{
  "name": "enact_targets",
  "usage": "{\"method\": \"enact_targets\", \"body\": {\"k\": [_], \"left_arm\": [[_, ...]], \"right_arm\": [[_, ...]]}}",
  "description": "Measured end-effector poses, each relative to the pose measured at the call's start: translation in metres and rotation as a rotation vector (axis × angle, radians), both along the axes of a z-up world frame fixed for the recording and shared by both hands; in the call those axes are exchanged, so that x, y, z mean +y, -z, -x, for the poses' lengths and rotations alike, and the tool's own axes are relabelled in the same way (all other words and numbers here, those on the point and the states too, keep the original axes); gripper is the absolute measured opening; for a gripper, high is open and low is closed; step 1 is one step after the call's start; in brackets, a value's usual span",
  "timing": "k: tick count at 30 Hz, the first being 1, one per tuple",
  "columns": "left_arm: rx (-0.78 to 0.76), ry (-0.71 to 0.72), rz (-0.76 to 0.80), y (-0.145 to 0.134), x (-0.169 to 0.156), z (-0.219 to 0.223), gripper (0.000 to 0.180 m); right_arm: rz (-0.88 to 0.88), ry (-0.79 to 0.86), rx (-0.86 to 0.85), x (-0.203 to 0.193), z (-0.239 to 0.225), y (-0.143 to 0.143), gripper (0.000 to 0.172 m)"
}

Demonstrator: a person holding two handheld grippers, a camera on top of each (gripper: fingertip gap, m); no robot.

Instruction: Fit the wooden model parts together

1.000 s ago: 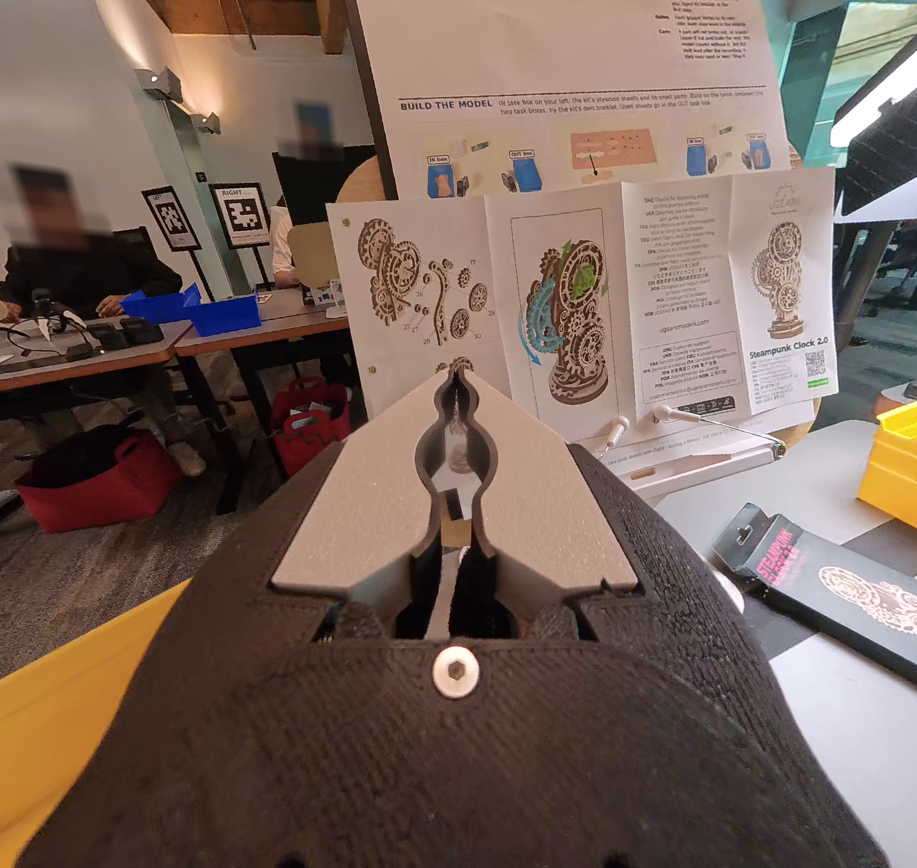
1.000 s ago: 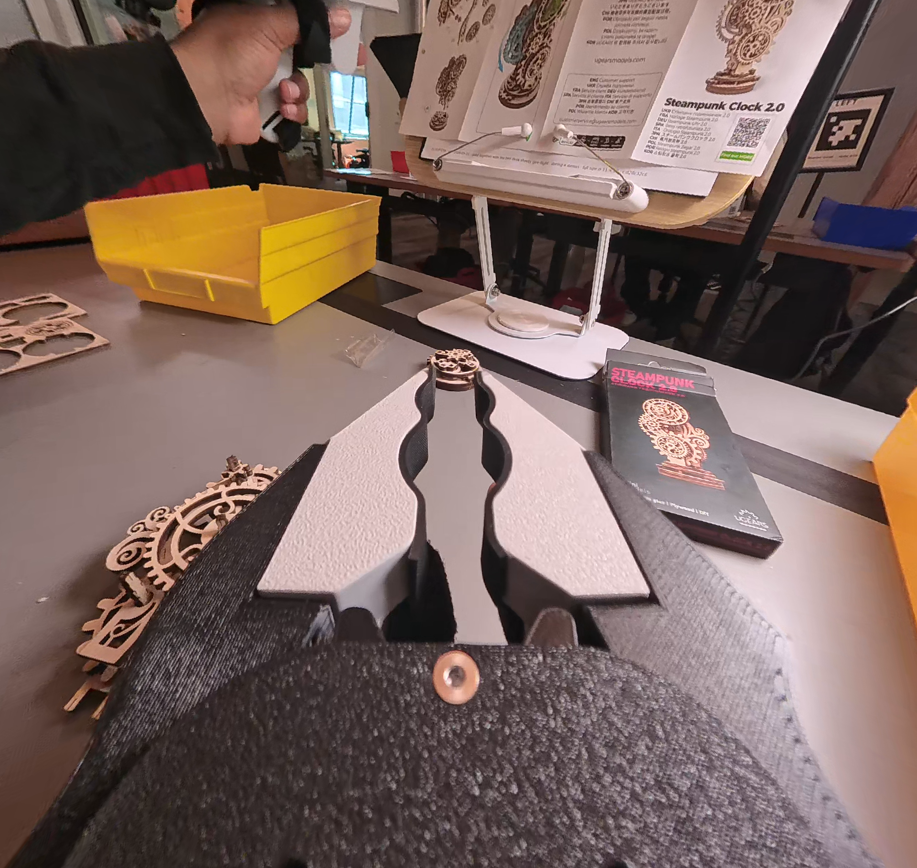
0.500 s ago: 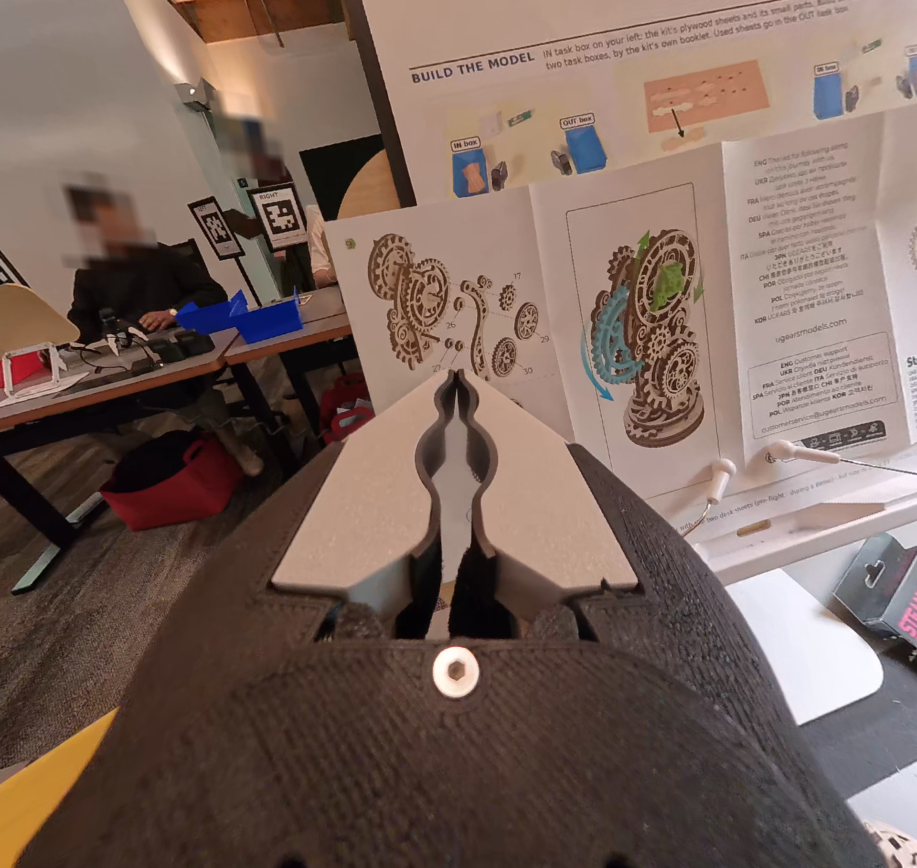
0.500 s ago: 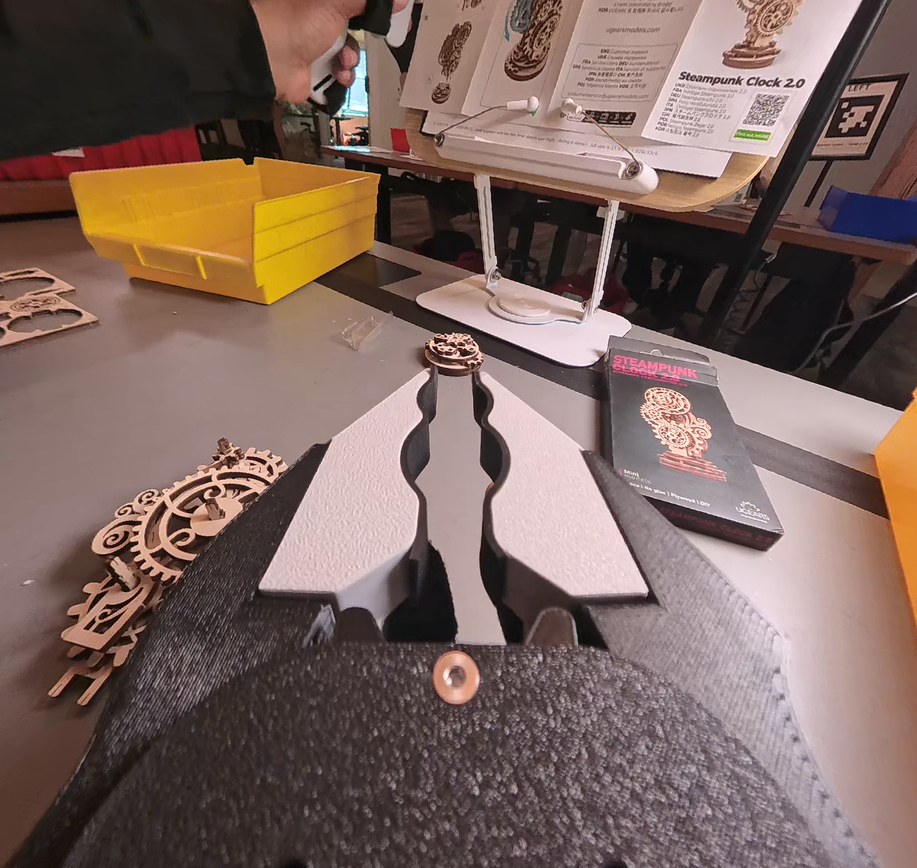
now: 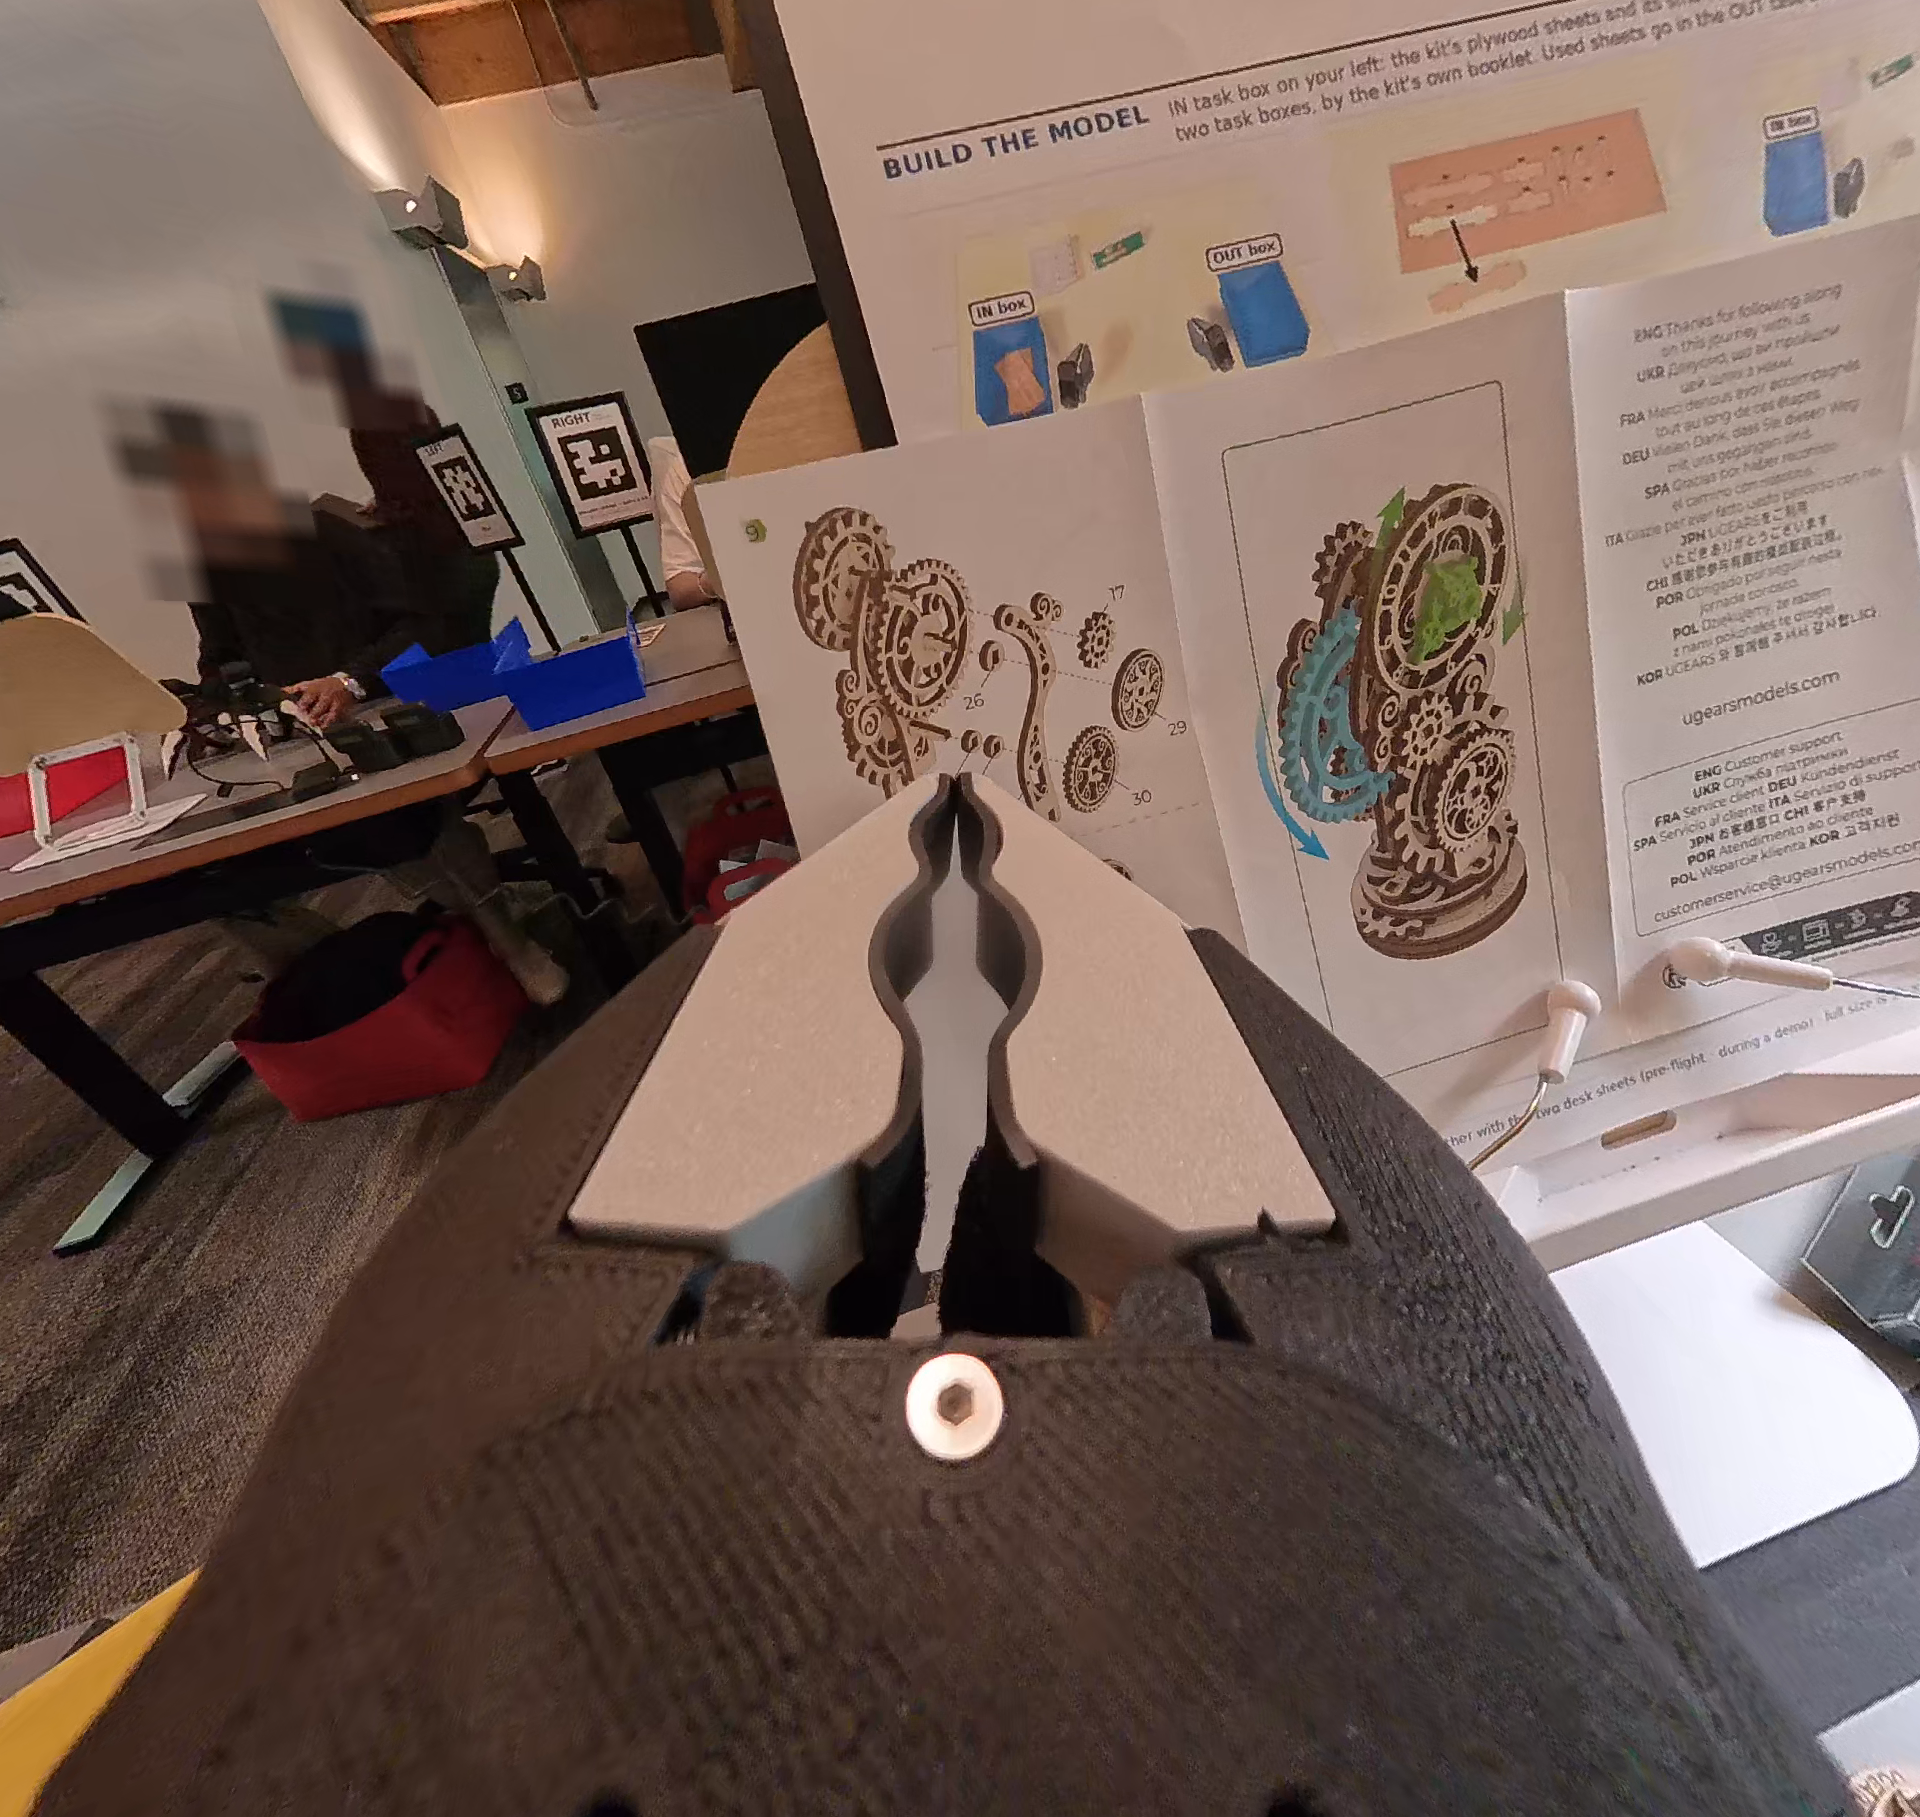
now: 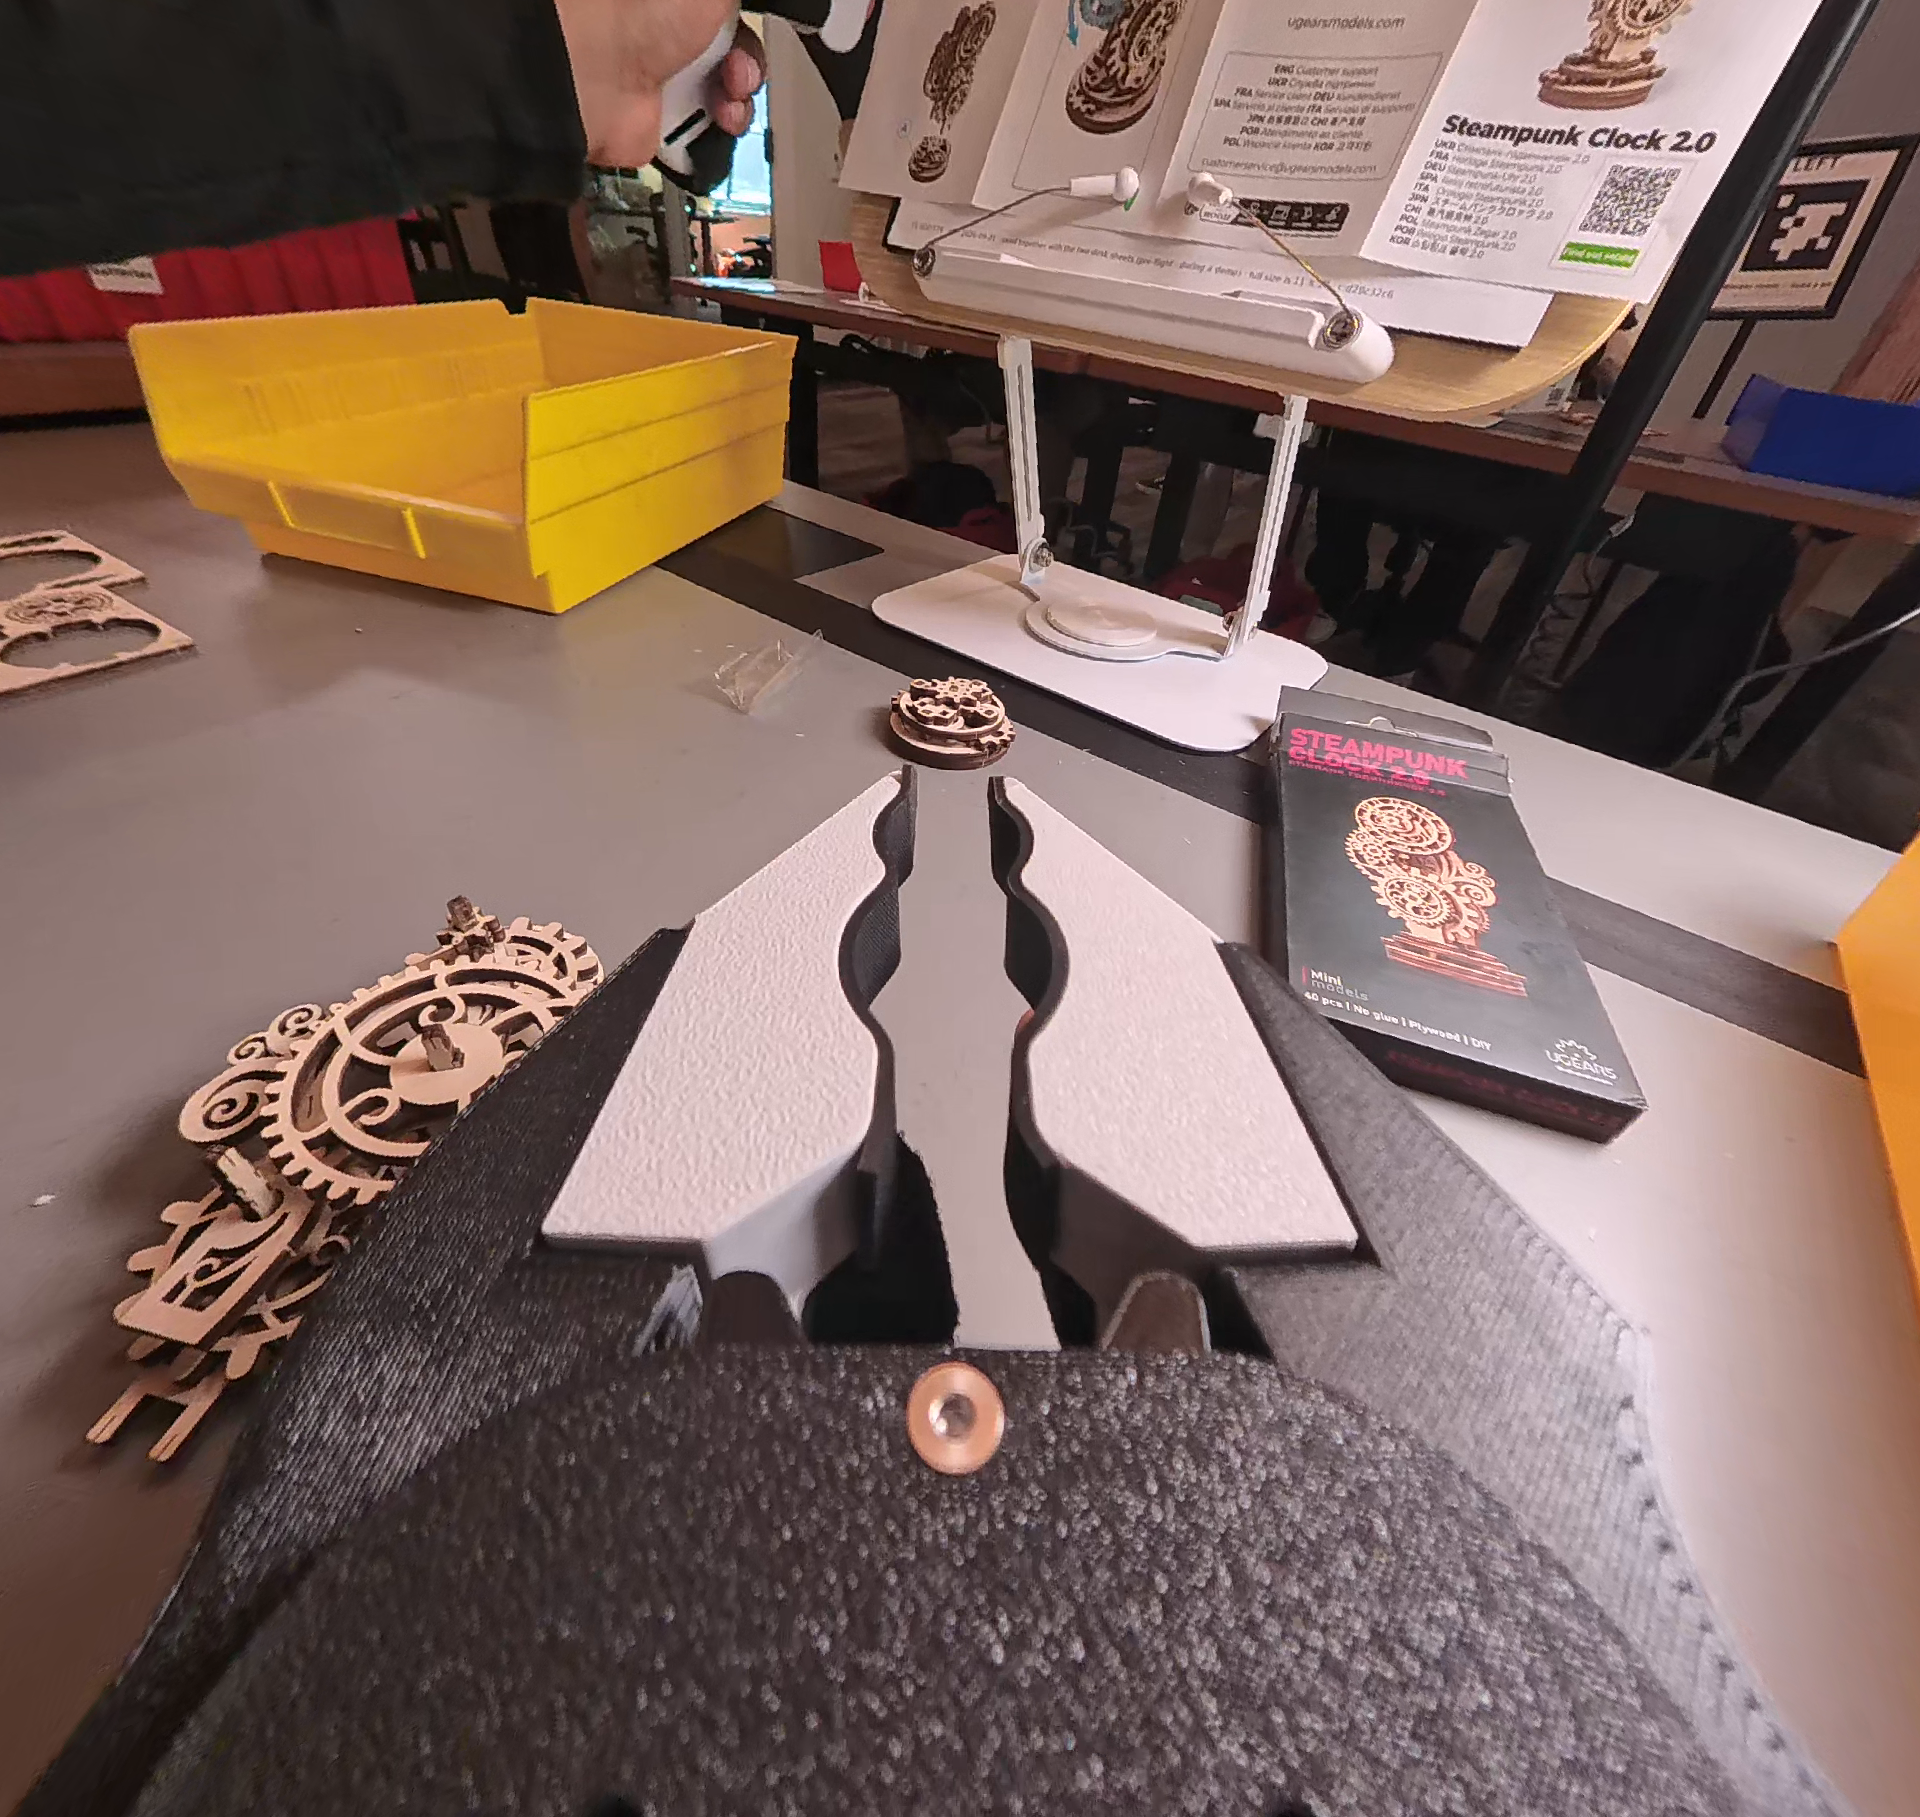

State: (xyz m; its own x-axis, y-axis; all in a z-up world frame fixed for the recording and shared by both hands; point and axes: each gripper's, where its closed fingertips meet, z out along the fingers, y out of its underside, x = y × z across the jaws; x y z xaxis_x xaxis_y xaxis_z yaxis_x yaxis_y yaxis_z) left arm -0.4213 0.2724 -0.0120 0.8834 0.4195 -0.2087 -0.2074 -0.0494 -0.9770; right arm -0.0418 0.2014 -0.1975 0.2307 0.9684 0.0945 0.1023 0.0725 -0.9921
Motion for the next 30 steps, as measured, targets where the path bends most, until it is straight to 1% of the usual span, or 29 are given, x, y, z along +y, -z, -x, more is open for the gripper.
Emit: {"method": "enact_targets", "body": {"k": [4, 12, 30], "left_arm": [[0.000, 0.010, -0.002, -0.001, 0.001, -0.002, 0.000], [-0.004, 0.023, -0.016, -0.013, 0.008, -0.004, 0.000], [0.001, 0.024, -0.016, -0.006, 0.003, 0.000, 0.000]], "right_arm": [[0.001, -0.004, -0.005, -0.001, 0.001, 0.001, 0.013], [0.000, -0.004, -0.012, 0.000, 0.001, 0.003, 0.013], [0.009, -0.008, -0.018, 0.000, 0.002, 0.005, 0.012]]}}
